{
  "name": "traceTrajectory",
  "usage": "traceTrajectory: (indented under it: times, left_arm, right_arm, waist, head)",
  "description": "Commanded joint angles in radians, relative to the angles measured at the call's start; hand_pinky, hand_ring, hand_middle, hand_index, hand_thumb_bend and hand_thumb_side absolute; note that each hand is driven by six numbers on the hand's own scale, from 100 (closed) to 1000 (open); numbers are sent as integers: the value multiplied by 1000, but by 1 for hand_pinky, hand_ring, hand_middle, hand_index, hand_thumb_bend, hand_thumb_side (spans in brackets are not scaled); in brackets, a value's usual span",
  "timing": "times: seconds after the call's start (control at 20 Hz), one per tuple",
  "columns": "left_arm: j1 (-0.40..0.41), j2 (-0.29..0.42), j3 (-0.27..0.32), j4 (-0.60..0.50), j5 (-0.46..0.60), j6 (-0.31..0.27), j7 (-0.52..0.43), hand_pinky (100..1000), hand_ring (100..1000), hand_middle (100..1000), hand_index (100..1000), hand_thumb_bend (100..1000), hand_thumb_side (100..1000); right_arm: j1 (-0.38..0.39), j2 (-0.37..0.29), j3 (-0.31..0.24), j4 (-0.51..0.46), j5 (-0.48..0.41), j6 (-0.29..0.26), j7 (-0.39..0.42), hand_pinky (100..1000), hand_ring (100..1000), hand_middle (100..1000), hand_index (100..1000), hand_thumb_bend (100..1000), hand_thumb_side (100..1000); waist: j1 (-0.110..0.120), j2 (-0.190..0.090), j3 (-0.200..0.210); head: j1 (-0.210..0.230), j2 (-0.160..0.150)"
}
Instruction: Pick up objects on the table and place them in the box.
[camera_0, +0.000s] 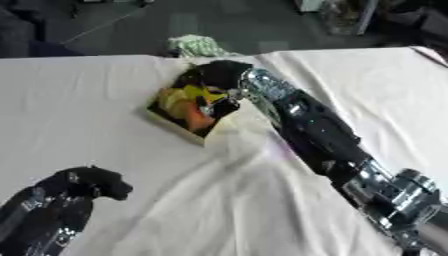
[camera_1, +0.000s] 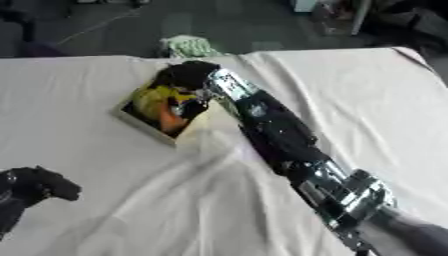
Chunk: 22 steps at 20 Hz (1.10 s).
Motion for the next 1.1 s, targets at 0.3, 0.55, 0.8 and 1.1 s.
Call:
traceTrajectory:
  times: [0.3,0.55,0.8,1.1]
  left_arm:
    - [-7,6,2,-22,0,-2,3,739,735,612,784,100,617]
    - [-7,6,2,-22,1,-1,4,738,734,612,784,100,617]
    - [-7,6,2,-22,1,-1,4,738,733,611,784,100,617]
    - [-7,6,2,-22,1,0,5,737,732,611,784,100,617]
  right_arm:
    - [-21,-39,-4,-44,-29,-56,70,954,1000,1000,1000,100,468]
    - [-19,-32,-13,-11,-152,-120,140,933,1000,1000,1000,100,300]
    - [-23,-37,-17,-19,-257,-115,182,930,1000,1000,1000,100,290]
    - [-23,-43,-17,-45,-287,-96,152,935,1000,1000,1000,100,293]
  waist:
    - [0,-17,-1]
    - [0,-18,-1]
    - [-1,-18,0]
    - [-2,-19,0]
  head:
    - [6,-17]
    - [11,-20]
    - [13,-21]
    - [15,-23]
